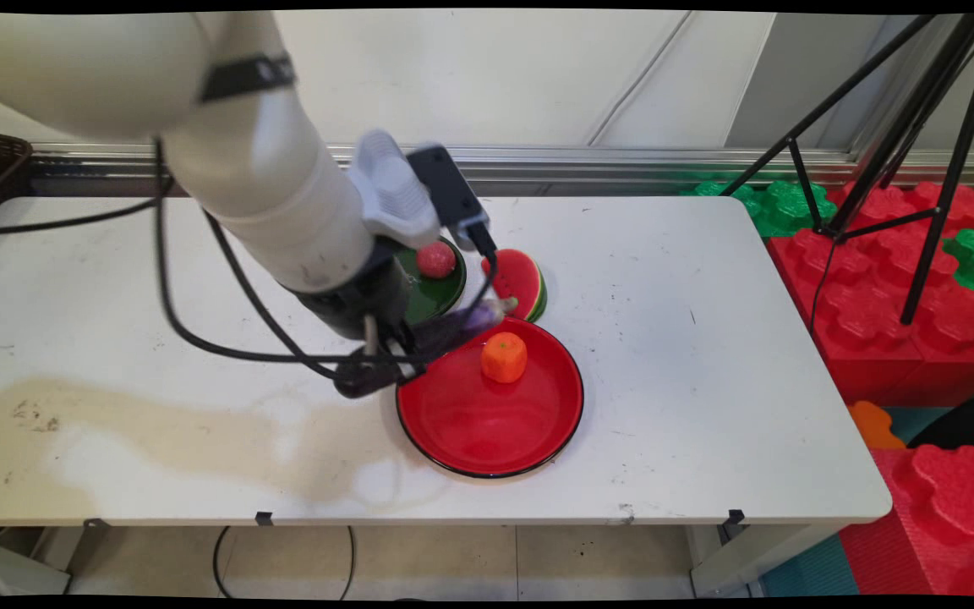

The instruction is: Place the picked object on the red plate

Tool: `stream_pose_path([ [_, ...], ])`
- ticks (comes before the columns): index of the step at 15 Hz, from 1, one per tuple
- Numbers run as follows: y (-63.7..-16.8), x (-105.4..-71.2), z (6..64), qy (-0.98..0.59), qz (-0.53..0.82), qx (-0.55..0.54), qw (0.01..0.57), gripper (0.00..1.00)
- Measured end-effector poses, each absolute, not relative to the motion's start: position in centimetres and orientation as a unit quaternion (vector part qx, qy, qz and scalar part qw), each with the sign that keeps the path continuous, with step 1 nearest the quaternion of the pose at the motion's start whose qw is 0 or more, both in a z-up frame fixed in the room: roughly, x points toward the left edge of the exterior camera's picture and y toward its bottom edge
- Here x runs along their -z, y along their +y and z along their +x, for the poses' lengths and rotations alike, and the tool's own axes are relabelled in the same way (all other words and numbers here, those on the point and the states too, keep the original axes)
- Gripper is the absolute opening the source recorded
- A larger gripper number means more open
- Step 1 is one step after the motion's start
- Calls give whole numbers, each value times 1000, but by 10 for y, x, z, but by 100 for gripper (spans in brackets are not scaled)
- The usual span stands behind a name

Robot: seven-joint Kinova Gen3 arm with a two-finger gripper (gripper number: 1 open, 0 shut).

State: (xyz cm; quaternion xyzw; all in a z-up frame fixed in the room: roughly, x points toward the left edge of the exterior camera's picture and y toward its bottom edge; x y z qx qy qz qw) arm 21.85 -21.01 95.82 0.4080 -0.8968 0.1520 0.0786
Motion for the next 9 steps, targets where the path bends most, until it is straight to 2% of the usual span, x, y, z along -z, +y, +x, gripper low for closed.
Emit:
stream_pose_path([
  [9, -231, -908, 194, -891, 425, -142, 72, 0],
])
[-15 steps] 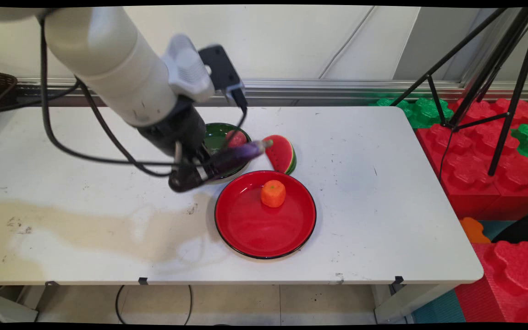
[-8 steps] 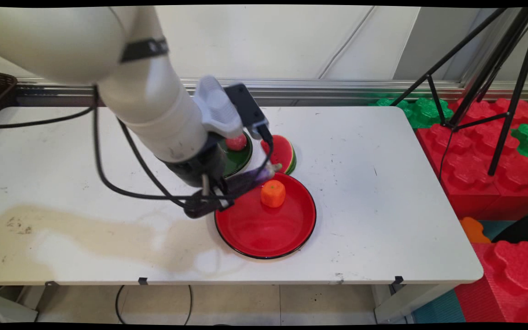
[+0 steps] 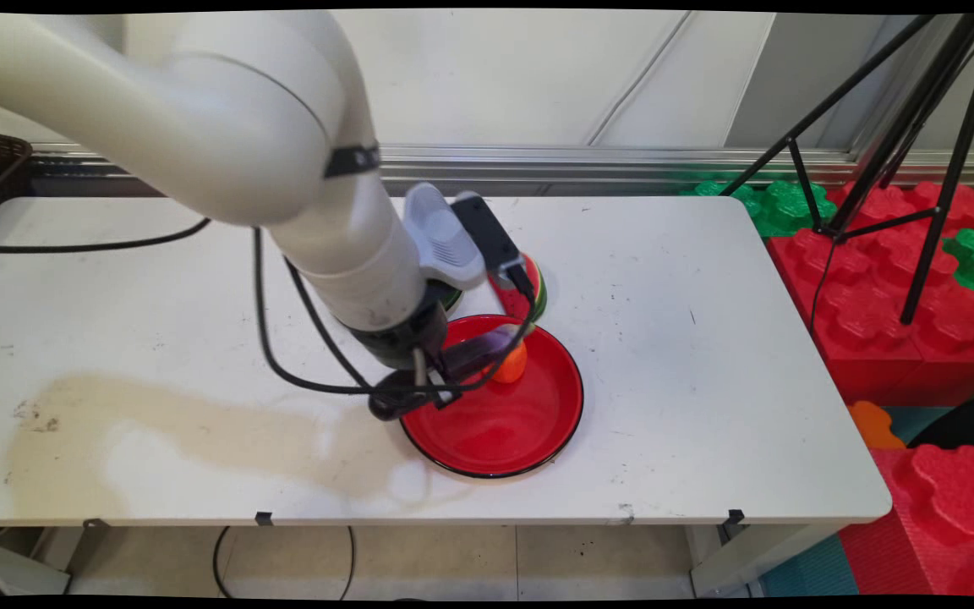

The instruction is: Place the picked object on the red plate

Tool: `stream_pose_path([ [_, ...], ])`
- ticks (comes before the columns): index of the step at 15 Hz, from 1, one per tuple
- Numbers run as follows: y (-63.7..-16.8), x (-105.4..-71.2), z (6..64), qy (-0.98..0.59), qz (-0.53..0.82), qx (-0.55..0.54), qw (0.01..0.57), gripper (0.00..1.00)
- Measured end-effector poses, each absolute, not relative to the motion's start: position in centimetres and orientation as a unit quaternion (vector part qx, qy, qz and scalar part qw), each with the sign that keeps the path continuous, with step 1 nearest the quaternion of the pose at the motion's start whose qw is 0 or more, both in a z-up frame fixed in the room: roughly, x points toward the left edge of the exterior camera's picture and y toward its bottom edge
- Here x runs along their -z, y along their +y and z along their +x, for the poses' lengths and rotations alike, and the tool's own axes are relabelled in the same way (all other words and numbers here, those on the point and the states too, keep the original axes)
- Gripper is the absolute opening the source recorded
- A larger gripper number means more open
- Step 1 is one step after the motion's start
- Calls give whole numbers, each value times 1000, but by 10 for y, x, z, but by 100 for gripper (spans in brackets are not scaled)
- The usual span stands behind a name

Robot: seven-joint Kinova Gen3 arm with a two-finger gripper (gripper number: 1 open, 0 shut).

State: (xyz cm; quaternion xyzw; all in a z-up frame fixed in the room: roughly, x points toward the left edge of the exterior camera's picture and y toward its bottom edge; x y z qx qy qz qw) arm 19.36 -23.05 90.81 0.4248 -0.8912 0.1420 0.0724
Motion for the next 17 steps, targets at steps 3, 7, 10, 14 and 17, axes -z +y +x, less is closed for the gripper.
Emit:
stream_pose_path([
  [3, -240, -889, 184, -892, 425, -140, 74, 0],
  [7, -249, -868, 174, -892, 424, -134, 74, 0],
  [10, -254, -854, 167, -894, 423, -131, 76, 0],
  [14, -259, -839, 158, -895, 418, -130, 81, 100],
  [17, -260, -836, 153, -898, 411, -133, 85, 100],
])
